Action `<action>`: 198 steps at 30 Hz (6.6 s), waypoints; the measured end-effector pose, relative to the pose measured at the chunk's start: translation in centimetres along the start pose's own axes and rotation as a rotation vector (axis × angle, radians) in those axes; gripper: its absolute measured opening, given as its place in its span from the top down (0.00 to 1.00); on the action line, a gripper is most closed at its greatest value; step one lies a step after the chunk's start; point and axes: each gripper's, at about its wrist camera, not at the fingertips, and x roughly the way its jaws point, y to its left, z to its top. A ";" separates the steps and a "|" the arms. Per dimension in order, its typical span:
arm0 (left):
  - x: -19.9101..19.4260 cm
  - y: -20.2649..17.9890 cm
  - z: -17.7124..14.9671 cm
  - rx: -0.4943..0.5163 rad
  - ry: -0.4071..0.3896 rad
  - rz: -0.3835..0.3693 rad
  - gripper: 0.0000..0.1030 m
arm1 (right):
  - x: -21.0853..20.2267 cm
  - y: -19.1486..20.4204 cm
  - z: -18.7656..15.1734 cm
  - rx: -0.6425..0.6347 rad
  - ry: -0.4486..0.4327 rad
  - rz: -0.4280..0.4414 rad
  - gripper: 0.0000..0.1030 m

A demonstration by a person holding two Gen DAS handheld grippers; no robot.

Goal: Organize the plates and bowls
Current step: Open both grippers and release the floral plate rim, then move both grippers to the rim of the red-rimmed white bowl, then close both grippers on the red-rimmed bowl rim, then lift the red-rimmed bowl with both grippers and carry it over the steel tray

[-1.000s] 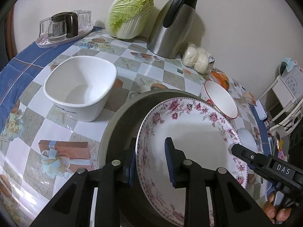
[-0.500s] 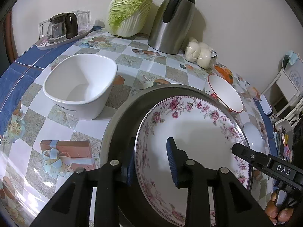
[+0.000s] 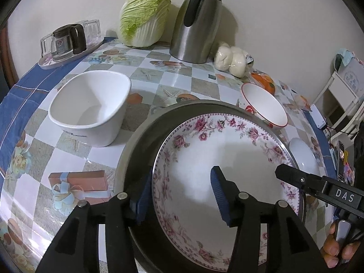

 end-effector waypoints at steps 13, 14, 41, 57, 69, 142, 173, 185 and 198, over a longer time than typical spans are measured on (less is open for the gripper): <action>-1.7 0.1 0.2 -0.019 -0.049 -0.017 0.44 | -3.6 0.8 0.7 -0.034 -0.100 -0.013 0.54; -1.8 0.1 0.3 -0.020 -0.054 -0.017 0.43 | -3.9 0.9 0.7 -0.039 -0.108 -0.020 0.51; -3.0 2.0 0.1 -0.054 -0.115 0.176 0.03 | -5.1 2.3 -0.3 -0.172 -0.170 -0.154 0.00; -3.6 1.4 1.6 -0.040 -0.105 0.258 0.02 | -6.2 1.6 0.2 -0.140 -0.211 -0.141 0.00; -2.9 -0.6 4.8 -0.077 -0.108 0.255 0.02 | -5.6 -0.3 0.9 -0.077 -0.190 -0.159 0.00; 10.4 -9.8 15.3 0.053 0.276 0.066 0.25 | 0.8 -3.5 14.0 0.019 -0.008 -0.313 0.11; 13.2 -12.2 13.0 0.140 0.307 -0.011 0.88 | 5.4 -4.4 13.1 0.058 0.102 -0.241 0.83; 6.8 -11.6 13.4 0.097 0.181 -0.013 0.88 | 0.6 -0.6 12.8 -0.017 0.014 -0.213 0.83; 1.9 -8.1 9.7 0.003 0.107 -0.017 0.88 | -2.0 2.9 8.5 -0.089 -0.021 -0.176 0.83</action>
